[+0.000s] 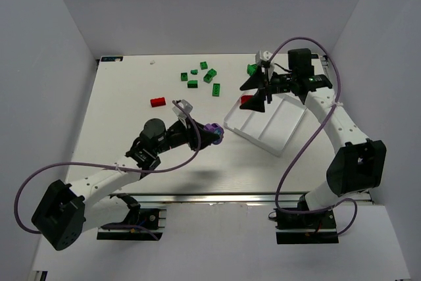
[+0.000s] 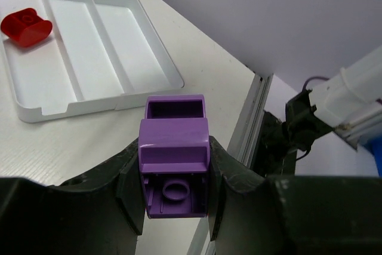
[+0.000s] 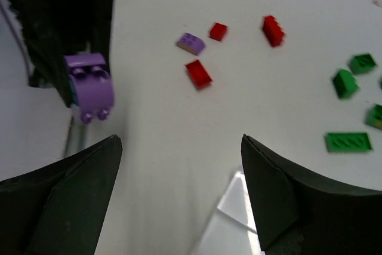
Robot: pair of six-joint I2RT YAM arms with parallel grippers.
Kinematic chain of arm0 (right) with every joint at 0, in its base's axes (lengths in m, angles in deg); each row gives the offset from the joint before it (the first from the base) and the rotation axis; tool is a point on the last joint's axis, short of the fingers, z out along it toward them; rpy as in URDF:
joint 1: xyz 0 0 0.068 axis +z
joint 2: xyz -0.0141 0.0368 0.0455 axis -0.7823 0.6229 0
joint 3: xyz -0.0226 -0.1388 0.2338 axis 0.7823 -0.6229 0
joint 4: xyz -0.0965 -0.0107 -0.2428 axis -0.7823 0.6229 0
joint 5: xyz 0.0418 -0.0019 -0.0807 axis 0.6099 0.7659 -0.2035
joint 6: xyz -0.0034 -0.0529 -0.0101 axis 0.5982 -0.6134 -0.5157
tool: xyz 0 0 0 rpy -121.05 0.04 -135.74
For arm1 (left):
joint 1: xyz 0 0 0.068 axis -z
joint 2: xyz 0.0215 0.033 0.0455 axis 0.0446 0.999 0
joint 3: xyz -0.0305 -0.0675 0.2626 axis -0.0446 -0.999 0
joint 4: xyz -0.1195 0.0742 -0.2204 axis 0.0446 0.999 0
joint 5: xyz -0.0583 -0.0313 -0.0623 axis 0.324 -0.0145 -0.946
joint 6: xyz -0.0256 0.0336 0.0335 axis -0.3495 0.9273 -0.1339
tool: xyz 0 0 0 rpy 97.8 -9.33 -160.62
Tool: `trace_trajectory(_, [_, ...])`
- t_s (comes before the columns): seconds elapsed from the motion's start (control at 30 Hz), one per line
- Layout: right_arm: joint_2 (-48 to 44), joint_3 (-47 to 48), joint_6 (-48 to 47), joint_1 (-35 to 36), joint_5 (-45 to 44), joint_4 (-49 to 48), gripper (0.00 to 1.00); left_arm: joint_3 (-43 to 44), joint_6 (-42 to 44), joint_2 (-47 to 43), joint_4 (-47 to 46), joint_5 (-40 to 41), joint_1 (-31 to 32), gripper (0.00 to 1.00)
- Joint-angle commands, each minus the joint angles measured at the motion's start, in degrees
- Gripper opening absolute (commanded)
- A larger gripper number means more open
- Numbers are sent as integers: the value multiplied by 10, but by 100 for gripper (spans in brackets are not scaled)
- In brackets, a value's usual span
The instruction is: Sort the legos into containers by color
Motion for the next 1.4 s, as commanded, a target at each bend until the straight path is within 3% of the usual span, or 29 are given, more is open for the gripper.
trace_trajectory(0.0, [-10,-19,-32,30,125,78,85,27,63,3,-12,-23,14,0])
trace_trajectory(0.7, [-39,-59,-80,123,95,111,82,55,114,14,9,16,66,0])
trace_trajectory(1.0, [-37,-65,-84,140,84,112,74,57,116,14,8,18,68,0])
trace_trajectory(1.1, [-32,-60,-84,140,87,114,66,59,117,14,12,18,69,0])
trace_trajectory(1.23, [-26,-54,-88,141,93,119,44,57,118,10,14,21,69,0])
trace_trajectory(1.37, [-23,-52,-89,141,93,119,30,58,117,9,13,25,69,0])
